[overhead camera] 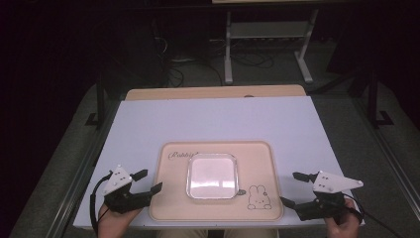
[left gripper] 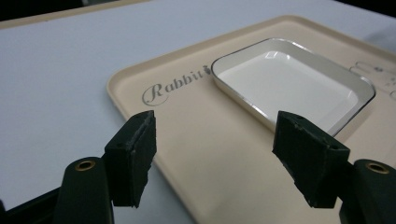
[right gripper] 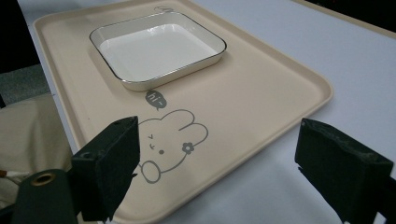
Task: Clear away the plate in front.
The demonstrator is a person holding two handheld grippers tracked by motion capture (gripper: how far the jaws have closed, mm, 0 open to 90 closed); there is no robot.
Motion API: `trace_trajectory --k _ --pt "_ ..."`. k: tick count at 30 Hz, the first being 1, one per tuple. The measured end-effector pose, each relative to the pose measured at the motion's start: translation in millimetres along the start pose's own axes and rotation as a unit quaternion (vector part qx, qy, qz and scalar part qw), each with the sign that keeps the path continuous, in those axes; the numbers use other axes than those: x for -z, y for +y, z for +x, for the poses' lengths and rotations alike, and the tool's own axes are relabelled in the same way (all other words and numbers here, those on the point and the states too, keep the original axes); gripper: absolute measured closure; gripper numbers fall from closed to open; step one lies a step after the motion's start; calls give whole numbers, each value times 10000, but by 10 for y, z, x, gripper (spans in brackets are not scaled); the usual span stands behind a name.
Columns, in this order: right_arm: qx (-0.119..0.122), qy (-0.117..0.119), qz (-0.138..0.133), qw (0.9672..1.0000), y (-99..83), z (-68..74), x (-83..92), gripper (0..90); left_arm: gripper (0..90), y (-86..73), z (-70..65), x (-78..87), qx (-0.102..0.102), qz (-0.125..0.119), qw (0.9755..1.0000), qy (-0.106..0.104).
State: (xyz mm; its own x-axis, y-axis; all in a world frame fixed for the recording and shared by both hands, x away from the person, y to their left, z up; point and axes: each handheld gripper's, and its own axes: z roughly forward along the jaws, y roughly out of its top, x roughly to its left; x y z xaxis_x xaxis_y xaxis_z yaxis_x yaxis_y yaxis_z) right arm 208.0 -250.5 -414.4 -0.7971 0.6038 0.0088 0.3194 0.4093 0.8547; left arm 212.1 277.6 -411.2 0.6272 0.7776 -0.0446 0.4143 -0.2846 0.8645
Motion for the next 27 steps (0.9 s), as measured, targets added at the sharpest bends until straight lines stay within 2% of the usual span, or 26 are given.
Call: trace_trajectory --k 3,6,11,16,20,27 --pt "-12 28 40 10000 1 -4 -16 131 293 -48 9 29 -199 18 9997 149" --pt "-4 40 60 10000 3 -2 -23 131 293 -60 8 29 -202 -5 9997 151" --pt "14 79 78 9999 4 3 -31 132 290 -82 17 24 -33 -109 9999 61" --pt "36 99 90 9999 5 4 -35 132 289 -83 6 25 -46 -132 9999 87" --pt "48 105 91 9999 6 5 -34 132 285 -83 1 8 34 -171 9998 7" --pt "36 95 86 9999 3 2 -32 131 284 -78 -10 15 8 -220 9998 -16"
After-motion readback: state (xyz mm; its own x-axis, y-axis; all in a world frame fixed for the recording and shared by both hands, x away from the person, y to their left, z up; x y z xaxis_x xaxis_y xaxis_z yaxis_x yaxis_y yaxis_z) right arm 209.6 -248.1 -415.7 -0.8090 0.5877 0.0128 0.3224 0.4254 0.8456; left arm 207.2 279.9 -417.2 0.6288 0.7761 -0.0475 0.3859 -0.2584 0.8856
